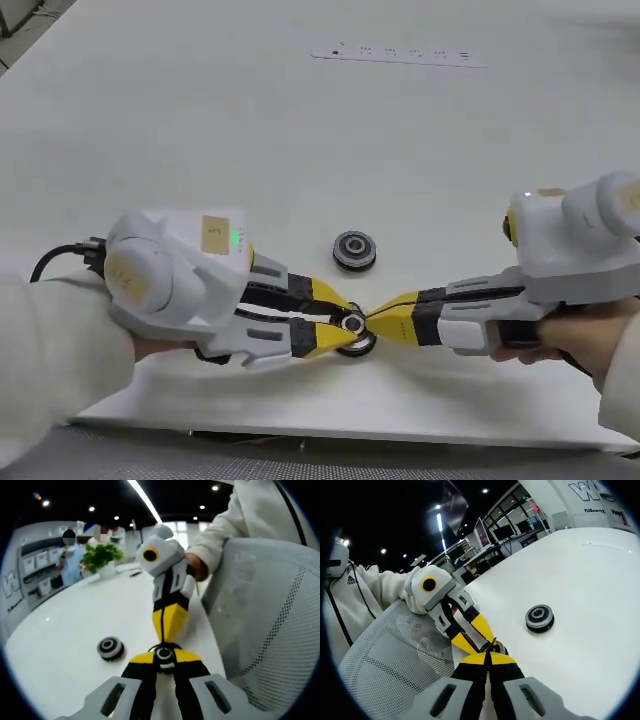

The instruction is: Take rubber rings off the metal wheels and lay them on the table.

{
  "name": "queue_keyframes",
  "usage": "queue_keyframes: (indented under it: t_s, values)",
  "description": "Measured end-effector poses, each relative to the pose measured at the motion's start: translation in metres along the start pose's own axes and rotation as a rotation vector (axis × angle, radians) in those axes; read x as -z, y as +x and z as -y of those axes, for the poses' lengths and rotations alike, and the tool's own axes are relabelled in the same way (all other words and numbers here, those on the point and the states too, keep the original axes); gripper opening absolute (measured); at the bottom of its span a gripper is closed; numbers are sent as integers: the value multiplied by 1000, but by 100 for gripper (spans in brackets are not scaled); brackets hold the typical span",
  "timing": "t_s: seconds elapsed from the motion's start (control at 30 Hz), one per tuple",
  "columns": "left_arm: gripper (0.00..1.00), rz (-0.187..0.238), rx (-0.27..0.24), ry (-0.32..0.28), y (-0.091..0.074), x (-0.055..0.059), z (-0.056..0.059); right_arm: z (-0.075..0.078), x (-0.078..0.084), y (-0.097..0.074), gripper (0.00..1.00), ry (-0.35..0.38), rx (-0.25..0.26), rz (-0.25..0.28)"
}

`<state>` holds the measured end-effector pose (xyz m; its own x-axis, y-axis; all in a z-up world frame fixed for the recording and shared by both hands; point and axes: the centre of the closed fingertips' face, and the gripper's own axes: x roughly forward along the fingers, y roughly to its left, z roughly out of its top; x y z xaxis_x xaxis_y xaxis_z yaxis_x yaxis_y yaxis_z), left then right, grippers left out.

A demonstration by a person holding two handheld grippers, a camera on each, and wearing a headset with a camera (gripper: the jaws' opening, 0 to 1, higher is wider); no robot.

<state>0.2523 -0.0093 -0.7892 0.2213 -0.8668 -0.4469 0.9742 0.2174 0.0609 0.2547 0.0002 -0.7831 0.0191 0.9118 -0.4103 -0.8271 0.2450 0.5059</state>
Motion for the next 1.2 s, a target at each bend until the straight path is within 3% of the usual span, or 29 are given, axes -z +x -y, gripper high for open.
queue_keyframes:
  t_s: [0.5, 0.63, 0.73, 1.0, 1.2]
  values:
    - [18, -25, 2, 25, -6, -2, -4, 9, 3, -3, 0, -15, 43, -20]
    - [36, -7, -13, 12, -13, -10, -9, 9, 2, -4, 0, -15, 43, -18]
    - [40, 13, -18, -2, -21, -17, -12, 10, 2, -5, 0, -16, 47, -18]
    - [62, 23, -34, -6, -40, -22, -17, 9, 0, -13, 0, -7, 54, -15]
    - [73, 32, -61, -6, -57, -26, -23, 5, -4, -21, 0, -1, 54, -11]
